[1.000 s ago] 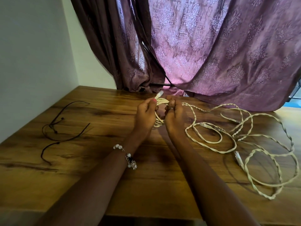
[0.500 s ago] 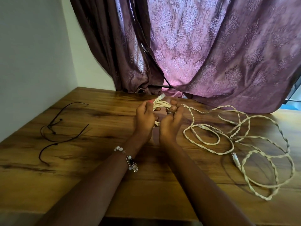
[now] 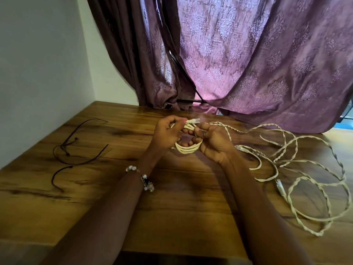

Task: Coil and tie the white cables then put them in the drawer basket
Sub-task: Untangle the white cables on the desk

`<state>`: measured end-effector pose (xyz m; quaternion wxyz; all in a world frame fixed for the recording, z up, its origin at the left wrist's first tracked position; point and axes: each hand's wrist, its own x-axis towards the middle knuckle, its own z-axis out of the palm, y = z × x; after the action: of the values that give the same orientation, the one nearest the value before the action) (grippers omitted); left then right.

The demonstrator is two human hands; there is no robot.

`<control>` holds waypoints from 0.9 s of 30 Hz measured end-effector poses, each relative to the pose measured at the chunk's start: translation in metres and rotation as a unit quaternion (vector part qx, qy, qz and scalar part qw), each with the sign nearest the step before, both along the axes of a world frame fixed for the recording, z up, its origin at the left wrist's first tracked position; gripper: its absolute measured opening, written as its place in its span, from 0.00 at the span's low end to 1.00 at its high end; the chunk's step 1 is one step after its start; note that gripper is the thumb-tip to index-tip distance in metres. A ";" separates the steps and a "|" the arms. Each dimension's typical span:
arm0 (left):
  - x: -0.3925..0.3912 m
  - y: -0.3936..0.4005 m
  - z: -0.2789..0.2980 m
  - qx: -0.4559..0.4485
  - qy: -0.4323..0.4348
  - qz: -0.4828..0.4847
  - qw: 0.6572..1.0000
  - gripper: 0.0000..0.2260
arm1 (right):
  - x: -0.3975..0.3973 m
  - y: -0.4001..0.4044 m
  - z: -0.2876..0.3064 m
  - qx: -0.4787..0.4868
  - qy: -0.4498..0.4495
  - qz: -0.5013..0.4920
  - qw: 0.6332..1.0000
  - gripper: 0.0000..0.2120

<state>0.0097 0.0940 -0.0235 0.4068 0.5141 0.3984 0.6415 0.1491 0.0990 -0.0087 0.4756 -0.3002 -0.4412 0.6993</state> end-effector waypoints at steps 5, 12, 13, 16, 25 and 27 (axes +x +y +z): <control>0.000 0.004 0.002 -0.117 -0.147 -0.028 0.982 0.05 | -0.009 -0.002 -0.003 0.019 0.052 -0.034 0.998 0.11; -0.001 0.005 0.011 -0.109 -0.162 -0.013 0.981 0.07 | -0.023 -0.003 -0.006 0.071 0.075 -0.058 0.993 0.09; 0.000 0.005 0.009 -0.098 -0.146 -0.002 0.984 0.07 | -0.022 -0.003 -0.008 0.096 0.051 -0.059 0.992 0.12; 0.002 0.005 0.004 -0.058 -0.087 0.032 0.994 0.09 | -0.017 0.003 -0.017 0.218 -0.055 -0.078 0.971 0.24; 0.004 0.013 -0.010 -0.011 -0.034 0.078 0.996 0.15 | -0.012 0.024 -0.030 0.394 -0.269 -0.196 0.857 0.15; 0.006 0.015 -0.016 -0.012 0.008 0.132 0.991 0.19 | -0.013 0.024 -0.031 0.387 -0.260 -0.221 0.856 0.12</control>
<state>0.0157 0.1089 -0.0393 0.3218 0.4571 0.4733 0.6808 0.1356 0.1230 -0.0399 0.5637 -0.3522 -0.7058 0.2448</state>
